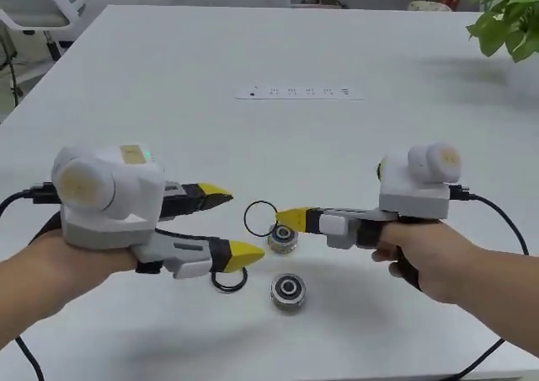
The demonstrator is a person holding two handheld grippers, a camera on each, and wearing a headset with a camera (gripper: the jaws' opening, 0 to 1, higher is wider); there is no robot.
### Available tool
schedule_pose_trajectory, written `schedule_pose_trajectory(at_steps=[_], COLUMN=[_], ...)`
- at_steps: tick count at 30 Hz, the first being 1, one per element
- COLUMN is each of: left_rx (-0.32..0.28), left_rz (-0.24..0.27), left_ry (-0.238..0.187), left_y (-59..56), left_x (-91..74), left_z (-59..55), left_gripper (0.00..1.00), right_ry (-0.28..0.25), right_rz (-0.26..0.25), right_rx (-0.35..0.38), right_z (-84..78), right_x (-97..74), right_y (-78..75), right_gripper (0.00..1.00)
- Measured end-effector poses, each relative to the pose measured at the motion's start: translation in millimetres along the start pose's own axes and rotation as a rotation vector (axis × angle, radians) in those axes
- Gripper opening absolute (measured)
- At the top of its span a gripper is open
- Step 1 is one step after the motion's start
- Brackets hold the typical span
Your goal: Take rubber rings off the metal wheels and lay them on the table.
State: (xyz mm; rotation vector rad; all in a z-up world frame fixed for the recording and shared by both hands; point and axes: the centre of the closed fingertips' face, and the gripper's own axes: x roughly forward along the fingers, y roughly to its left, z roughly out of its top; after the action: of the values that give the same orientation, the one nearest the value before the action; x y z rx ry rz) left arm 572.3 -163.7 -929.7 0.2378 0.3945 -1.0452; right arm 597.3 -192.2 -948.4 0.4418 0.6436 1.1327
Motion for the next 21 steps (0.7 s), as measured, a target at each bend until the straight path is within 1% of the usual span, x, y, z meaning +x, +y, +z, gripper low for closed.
schedule_pose_trajectory(at_steps=[8, 16, 21], left_rx=[-0.016, -0.035, -0.038], left_rz=[0.025, 0.046, 0.055], left_ry=[0.015, 0.017, 0.022], left_y=[-0.6, -1.1, -1.0], left_x=[-20.6, -31.1, -35.3], left_z=[-15.9, -24.7, -30.1], left_gripper=[0.61, 0.64, 0.65], right_ry=[0.056, 0.098, 0.142], right_rz=[0.032, 0.043, 0.038], right_rx=[0.015, 0.035, 0.047], right_z=[-14.0, -24.4, -35.7], right_x=[13.2, 20.8, 26.9], right_y=[12.0, 12.1, 9.7], right_gripper=[0.00, 0.00, 0.00])
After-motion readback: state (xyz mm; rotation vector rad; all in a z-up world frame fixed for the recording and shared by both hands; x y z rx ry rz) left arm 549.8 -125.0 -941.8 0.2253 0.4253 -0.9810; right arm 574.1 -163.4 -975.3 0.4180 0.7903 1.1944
